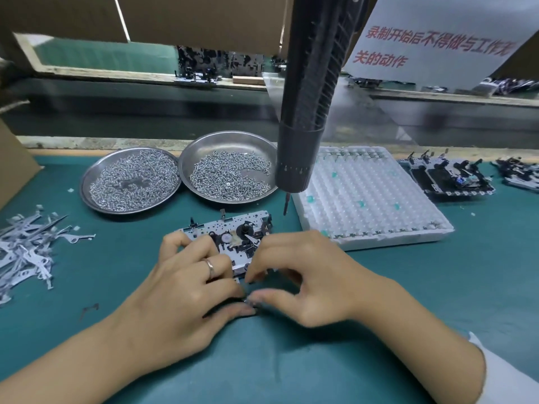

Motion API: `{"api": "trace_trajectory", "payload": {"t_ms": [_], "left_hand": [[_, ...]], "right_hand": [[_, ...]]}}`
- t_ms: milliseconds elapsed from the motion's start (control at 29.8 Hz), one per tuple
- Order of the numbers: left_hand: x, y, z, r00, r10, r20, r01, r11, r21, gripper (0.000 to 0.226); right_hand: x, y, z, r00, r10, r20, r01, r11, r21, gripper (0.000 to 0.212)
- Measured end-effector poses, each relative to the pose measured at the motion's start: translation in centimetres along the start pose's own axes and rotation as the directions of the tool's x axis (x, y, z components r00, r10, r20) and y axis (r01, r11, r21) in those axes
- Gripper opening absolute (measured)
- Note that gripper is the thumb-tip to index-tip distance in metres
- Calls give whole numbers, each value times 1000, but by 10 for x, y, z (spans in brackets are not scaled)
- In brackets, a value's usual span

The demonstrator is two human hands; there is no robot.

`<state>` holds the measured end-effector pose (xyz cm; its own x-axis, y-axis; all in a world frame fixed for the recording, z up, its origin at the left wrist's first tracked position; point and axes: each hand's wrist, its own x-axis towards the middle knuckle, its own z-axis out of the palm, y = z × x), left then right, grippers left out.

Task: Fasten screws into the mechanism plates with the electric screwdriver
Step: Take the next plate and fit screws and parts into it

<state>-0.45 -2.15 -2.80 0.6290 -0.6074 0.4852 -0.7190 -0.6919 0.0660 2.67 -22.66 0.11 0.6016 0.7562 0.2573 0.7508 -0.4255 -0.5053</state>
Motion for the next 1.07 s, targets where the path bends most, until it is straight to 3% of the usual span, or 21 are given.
{"api": "trace_trajectory", "payload": {"t_ms": [268,470,805,906,1074], "left_hand": [[5,-3,7,990,105,-90,-90,984,155,45],[4,-2,8,993,35,-111,-16,986,165,39],[10,3,1,959,-180,-217,197,979,61,29],[12,6,1,953,-204,-223,235,965,121,28],[18,8,0,952,-164,-259,227,945,237,30]], "right_hand": [[2,-4,-4,990,78,116,-67,993,-93,26],[5,-1,-6,987,126,103,-123,992,-29,28],[3,4,5,974,9,-227,-2,999,33,10],[4,3,12,947,-28,-321,42,998,37,8],[7,-2,23,908,117,-402,10,954,300,7]]}}
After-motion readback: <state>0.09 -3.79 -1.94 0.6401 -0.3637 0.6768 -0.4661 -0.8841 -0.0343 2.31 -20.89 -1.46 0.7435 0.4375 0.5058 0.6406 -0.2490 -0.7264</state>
